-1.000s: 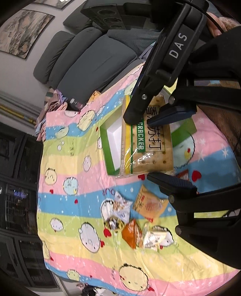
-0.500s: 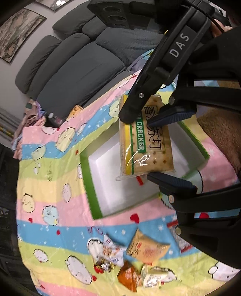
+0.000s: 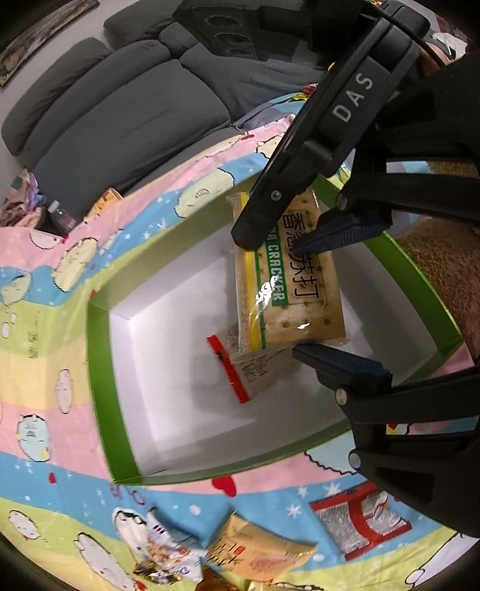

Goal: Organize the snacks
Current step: 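Carry the SODA CRACKER pack into the green box and release it, then move the right gripper back to the red-and-white biscuit packet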

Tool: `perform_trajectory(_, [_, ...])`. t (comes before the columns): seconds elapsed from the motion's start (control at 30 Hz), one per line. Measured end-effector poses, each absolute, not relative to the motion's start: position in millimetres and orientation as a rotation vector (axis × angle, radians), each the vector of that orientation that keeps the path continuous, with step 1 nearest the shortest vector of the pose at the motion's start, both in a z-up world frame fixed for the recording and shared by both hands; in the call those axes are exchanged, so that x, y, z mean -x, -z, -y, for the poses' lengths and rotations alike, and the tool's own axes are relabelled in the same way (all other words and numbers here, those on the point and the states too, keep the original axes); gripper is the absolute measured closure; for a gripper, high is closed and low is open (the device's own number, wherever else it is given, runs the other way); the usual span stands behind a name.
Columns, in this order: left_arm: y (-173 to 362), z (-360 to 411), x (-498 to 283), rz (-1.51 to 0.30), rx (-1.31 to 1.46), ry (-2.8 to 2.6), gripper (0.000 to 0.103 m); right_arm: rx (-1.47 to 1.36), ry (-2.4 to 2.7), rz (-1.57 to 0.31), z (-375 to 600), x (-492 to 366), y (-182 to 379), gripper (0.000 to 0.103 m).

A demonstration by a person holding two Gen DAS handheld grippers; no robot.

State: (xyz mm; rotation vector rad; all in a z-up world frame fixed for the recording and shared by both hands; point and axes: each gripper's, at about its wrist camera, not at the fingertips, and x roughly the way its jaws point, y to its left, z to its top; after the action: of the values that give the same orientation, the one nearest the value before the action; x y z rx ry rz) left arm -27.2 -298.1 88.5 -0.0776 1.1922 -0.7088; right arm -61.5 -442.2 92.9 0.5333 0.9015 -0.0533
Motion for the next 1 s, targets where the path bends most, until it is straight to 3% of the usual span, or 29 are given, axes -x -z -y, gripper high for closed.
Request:
perform_trajectory(0.6, [-86, 286, 29, -1.216, 0.105, 0.704, 0.054, -0.493, 0.156, -0.923, 436, 55, -86, 0.052])
perform_trajectory(0.8, [-122, 249, 35, -1.127, 0.145, 0.699, 0.044, -0.483, 0.127, -0.822, 425, 73, -121, 0.039])
perform_trajectory(0.87, [-133, 227, 37, -1.082, 0.163, 0.676, 0.028, -0.489, 0.086, -0.791, 416, 78, -134, 0.039])
perform_trajectory(0.9, [-138, 216, 37, -1.061, 0.173, 0.657, 0.026, -0.491, 0.061, -0.778, 410, 81, -141, 0.039])
perform_trajectory(1.0, [-146, 176, 35, -1.018, 0.212, 0.581, 0.024, -0.493, -0.006, -0.749, 390, 84, -156, 0.038])
